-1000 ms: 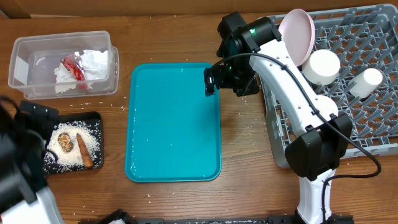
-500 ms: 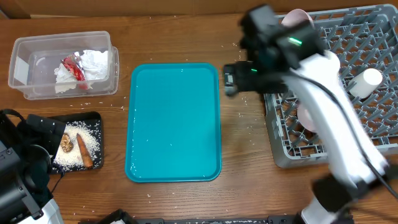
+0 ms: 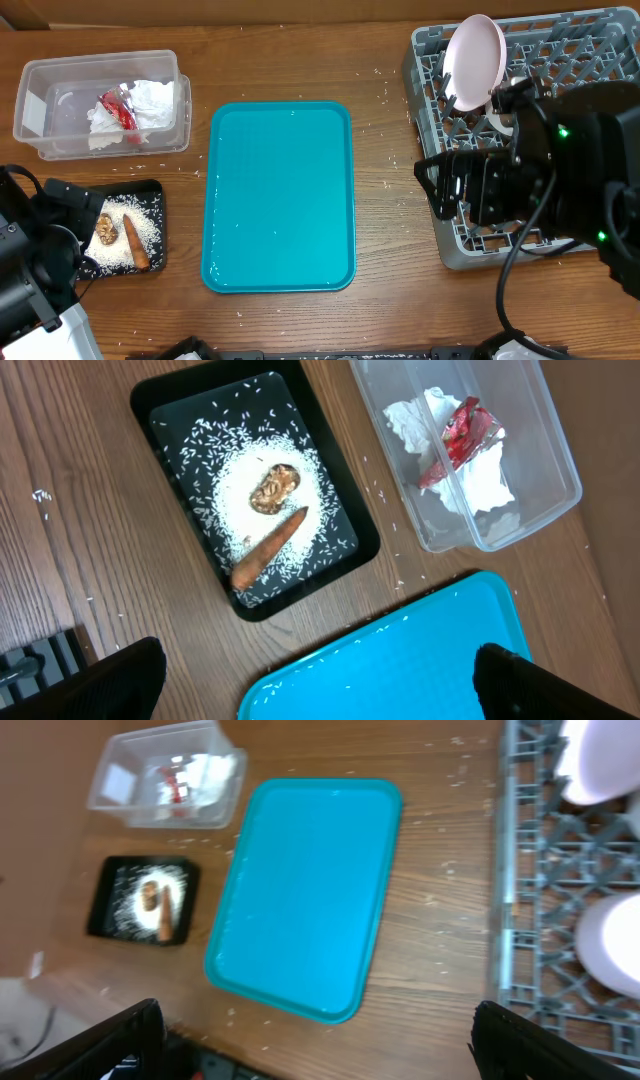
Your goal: Sort waste into correct bins and load items into the dishwasher
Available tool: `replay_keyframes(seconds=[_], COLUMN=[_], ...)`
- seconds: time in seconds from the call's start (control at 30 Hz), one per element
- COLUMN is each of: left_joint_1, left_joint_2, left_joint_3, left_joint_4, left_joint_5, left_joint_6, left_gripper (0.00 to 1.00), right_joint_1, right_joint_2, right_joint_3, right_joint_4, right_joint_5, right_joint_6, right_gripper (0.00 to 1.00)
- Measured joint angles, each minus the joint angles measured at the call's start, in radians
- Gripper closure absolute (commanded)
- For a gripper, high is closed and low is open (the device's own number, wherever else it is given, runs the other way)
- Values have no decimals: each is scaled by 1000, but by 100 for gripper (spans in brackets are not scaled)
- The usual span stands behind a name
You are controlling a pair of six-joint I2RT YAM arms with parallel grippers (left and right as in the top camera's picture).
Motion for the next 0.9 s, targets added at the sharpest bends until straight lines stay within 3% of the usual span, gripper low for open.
replay_keyframes(seconds=[0.73,0.9], left_joint_1=[0,0], left_joint_2=[68,84], left_joint_3=[0,0], left_joint_4=[0,0], left_joint_5=[0,0], left_joint_6=[0,0], left_gripper=[0,0], right_joint_1=[-3,-95], right_joint_2=[-24,-55], right_joint_3=[0,-1], right_joint_4=[0,0], right_joint_5=[-28,-18], right_joint_6=[-47,-50], right_gripper=[0,0])
